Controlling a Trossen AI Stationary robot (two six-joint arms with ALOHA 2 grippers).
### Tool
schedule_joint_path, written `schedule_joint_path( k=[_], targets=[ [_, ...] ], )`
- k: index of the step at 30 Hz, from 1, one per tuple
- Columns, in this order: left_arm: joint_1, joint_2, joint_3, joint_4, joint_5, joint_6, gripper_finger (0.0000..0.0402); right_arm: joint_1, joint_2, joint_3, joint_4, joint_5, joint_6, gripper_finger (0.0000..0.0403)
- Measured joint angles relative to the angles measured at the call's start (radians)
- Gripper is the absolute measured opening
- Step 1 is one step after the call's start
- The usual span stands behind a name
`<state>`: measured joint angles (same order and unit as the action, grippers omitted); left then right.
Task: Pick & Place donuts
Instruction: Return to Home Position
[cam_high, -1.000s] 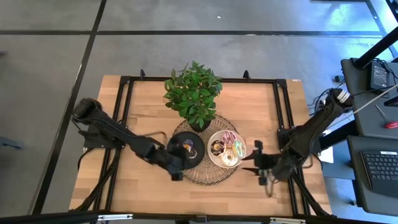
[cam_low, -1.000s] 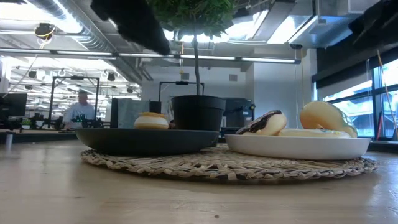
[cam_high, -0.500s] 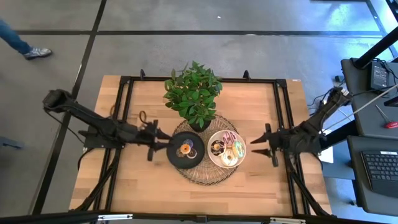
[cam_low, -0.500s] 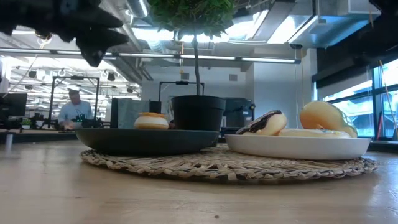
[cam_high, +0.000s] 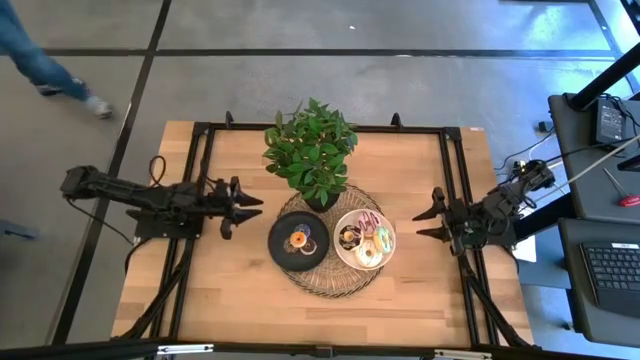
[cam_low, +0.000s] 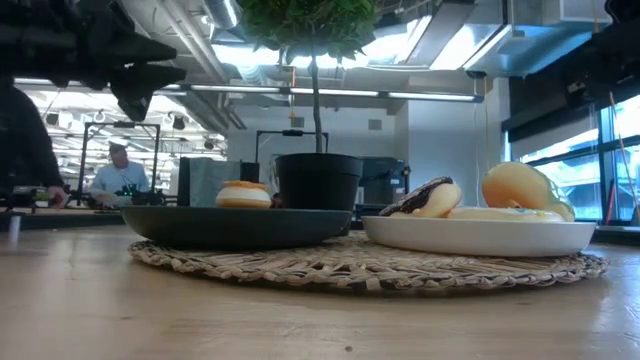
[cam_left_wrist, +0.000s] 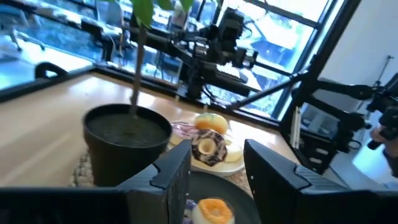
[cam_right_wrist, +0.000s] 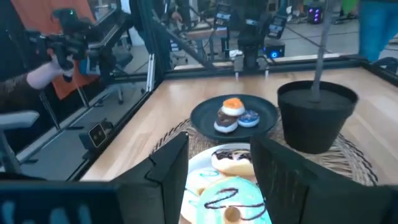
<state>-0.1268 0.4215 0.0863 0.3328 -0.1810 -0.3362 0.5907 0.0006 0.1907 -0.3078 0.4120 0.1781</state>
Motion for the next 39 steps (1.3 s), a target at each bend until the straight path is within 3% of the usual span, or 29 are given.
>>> schedule_joint_path(
  k=[16, 28, 39],
  targets=[
    [0.059, -0.412, -0.019, -0.283, 0.009, 0.084, 0.0147, -0.005, 0.001, 0.022, -0.026, -0.015, -0.026, 0.0173],
    [0.06, -0.421, -0.02, -0.333, -0.015, 0.104, 0.0144, -0.005, 0.001, 0.022, -0.026, -0.014, -0.027, 0.0173],
    [0.06, -0.422, -0.077, -0.252, -0.008, 0.104, 0.0145, -0.005, 0.001, 0.022, -0.025, -0.012, -0.03, 0.0173]
  ],
)
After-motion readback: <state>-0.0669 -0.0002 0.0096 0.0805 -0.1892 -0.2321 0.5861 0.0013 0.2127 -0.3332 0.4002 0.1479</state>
